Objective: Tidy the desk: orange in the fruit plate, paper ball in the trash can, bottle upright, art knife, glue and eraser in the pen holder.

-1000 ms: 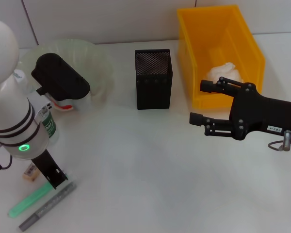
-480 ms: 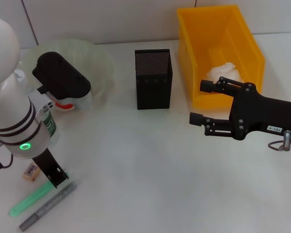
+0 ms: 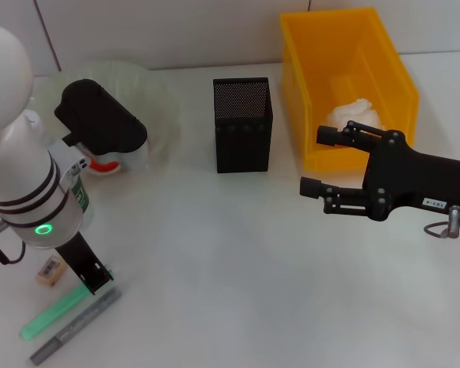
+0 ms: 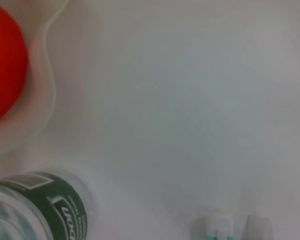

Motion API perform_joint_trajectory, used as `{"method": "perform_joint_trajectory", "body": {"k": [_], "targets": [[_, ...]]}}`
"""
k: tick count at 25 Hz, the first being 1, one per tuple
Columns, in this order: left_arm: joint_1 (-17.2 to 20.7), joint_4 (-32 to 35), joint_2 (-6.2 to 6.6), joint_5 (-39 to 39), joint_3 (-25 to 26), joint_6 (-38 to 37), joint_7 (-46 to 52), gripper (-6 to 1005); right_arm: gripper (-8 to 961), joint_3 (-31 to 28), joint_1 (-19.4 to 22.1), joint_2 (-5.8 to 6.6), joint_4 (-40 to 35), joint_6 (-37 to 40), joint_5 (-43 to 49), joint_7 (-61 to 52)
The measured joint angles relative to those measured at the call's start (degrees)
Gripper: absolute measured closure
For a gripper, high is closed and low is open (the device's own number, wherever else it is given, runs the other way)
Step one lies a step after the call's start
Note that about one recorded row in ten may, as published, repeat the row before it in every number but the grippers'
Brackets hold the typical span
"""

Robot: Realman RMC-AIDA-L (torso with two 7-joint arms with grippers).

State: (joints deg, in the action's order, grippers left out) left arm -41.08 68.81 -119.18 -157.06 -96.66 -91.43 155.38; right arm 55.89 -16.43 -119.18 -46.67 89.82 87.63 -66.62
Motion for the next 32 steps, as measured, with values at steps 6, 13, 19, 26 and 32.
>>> {"method": "perform_joint_trajectory", "body": {"k": [6, 13, 19, 26, 32], "targets": [[-0.1, 0.2, 0.0, 0.2, -0.1, 0.0, 0.1, 935, 117, 0.0, 0.0, 0.0, 0.0, 0.0, 0.0, 0.0], [-0.1, 0.4, 0.0, 0.9, -0.1, 0.2, 0.1, 935, 118, 0.0, 0.1, 0.0, 0.0, 0.0, -0.1, 0.0], [-0.1, 0.5, 0.0, 0.9, -0.1, 0.3, 0.1, 935, 118, 0.0, 0.3, 0.0, 0.0, 0.0, -0.1, 0.0], [-0.2, 1.1, 0.0, 1.5, -0.1, 0.9, 0.2, 934, 117, 0.0, 0.3, 0.0, 0.0, 0.0, -0.1, 0.0], [-0.6, 1.5, 0.0, 1.9, -0.1, 1.8, 0.5, 934, 117, -1.3, 0.4, 0.0, 0.3, 0.0, -0.1, 0.0]]}}
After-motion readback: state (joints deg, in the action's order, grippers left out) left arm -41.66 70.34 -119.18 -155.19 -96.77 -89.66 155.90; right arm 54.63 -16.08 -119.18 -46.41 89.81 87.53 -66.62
